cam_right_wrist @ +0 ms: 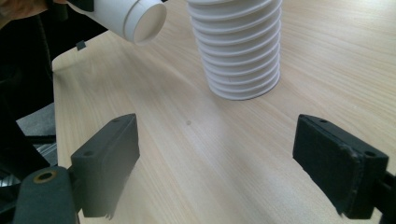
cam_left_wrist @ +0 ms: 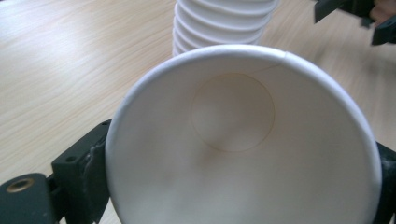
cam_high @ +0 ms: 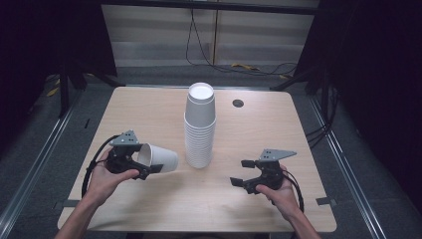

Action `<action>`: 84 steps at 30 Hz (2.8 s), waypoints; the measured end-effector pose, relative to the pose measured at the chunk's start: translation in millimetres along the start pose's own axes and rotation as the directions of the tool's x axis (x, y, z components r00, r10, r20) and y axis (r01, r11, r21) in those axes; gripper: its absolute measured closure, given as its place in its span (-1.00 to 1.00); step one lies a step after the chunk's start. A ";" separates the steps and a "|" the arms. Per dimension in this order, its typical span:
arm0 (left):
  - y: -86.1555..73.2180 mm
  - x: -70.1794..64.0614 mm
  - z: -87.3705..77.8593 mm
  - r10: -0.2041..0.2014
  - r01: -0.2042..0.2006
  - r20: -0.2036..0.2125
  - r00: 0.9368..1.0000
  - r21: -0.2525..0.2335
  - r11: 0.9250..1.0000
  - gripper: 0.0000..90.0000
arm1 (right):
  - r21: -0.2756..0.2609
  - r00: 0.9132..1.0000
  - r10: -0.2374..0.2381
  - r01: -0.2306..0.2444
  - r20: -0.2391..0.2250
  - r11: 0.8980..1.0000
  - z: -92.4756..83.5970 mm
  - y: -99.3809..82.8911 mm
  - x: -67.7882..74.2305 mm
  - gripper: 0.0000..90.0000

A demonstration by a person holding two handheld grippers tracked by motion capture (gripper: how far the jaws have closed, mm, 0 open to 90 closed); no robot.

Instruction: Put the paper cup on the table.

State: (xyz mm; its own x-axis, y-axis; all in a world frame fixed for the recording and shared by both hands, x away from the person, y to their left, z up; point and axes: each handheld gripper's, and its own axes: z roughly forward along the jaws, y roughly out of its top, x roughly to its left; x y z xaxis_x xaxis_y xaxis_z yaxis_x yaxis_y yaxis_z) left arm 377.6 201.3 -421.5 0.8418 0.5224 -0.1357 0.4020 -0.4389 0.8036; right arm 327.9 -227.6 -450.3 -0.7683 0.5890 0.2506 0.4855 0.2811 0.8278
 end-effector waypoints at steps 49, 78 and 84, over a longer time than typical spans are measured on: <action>31.8 59.8 38.3 0.036 0.076 -0.220 0.975 0.481 0.873 -0.84 | 0.018 1.000 0.016 -0.016 0.004 1.000 2.7 -1.1 -3.2 -0.69; 11.2 69.5 51.6 0.023 0.073 -0.231 0.973 0.402 0.913 -0.70 | 0.023 1.000 0.018 -0.018 0.001 1.000 3.7 -1.7 -3.5 -0.69; 4.3 73.8 47.8 0.008 0.075 -0.220 0.976 0.367 0.927 -0.68 | 0.025 1.000 0.020 -0.020 -0.002 0.999 3.4 -1.6 -3.4 -0.69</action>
State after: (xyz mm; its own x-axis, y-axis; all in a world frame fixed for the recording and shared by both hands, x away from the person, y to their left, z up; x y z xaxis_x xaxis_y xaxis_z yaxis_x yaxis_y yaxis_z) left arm 458.7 203.0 -455.8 0.7452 0.6669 0.0009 0.5682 -0.6357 0.5225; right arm 331.1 -227.5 -454.2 -0.7594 0.5929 0.2681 0.5110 0.2883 0.8098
